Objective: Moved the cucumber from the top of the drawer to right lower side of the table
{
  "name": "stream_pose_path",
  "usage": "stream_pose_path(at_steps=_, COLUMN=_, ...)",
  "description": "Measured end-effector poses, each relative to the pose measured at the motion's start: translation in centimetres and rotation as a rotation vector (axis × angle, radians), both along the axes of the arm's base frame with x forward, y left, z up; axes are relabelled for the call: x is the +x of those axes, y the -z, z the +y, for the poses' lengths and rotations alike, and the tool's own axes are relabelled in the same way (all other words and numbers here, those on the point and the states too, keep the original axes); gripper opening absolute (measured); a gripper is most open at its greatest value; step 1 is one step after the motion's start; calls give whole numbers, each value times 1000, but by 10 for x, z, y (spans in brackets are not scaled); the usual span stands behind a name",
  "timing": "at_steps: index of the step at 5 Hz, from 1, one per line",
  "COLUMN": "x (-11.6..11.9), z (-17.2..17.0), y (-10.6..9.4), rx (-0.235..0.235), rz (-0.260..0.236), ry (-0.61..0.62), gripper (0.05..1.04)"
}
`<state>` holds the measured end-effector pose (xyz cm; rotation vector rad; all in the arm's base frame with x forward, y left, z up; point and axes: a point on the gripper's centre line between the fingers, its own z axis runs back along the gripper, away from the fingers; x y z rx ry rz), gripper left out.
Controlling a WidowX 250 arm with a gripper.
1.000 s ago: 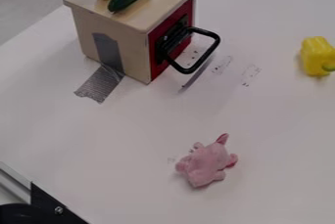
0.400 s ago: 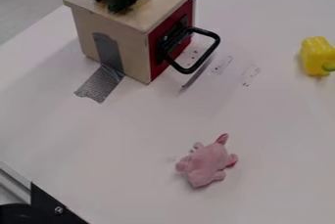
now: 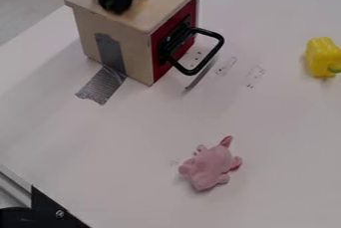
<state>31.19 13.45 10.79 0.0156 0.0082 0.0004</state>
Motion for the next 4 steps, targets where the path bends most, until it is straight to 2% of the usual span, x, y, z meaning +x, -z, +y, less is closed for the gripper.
stream_pose_path(at_steps=1, x=-11, z=1, y=-18, rx=-7, rz=-46, ry=27, gripper=301)
stream_pose_path(at_steps=2, x=-41, z=12, y=-28, rx=-12, rz=-68, ry=25, gripper=301)
stream_pose_path(at_steps=3, x=-87, z=18, y=-15, rx=-19, rz=-44, ry=-3, gripper=301)
stream_pose_path(at_steps=4, x=-125, z=15, y=20, rx=-21, rz=23, ry=-71, gripper=301)
